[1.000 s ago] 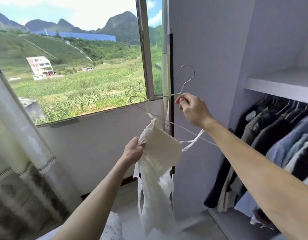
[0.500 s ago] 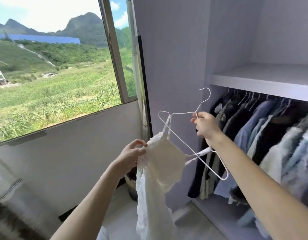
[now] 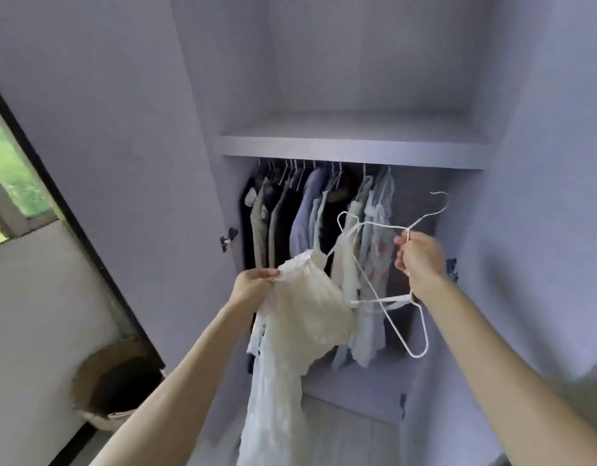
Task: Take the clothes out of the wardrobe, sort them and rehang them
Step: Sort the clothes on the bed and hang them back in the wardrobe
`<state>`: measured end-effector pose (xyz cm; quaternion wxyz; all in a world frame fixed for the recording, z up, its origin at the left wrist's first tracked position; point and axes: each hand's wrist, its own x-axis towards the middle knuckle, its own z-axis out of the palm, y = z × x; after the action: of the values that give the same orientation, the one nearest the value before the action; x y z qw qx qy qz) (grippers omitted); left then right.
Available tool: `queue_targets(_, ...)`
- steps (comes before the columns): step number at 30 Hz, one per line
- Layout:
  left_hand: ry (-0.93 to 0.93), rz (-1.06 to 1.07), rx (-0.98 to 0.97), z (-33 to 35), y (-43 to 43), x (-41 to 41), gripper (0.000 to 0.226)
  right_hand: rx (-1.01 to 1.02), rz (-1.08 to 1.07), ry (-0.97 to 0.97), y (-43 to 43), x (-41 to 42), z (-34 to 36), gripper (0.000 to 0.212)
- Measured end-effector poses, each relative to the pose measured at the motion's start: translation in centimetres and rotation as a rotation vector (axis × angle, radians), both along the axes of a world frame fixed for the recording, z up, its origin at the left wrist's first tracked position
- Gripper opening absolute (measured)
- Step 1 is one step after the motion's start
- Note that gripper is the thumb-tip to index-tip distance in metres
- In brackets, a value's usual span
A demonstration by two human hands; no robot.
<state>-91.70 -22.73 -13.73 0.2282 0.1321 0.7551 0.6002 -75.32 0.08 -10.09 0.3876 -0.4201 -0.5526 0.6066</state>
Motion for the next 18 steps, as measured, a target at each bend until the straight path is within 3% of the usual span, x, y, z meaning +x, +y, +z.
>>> queue_targets(5,-0.016,-0.061,0.073,1.6,8.5,2.0,0.027,0.080,-0.158,-0.037,3.6,3.0,0.7,0.012)
queue_targets(11,-0.069,-0.198,0.194,4.7,18.8,4.3,0.029,0.204,-0.242,-0.145,8.5,3.1,2.1,0.022)
queue_targets(18,-0.018,-0.216,0.293,5.5,29.6,3.1,0.036,0.288,-0.319,-0.199,15.3,0.5,1.2,0.016)
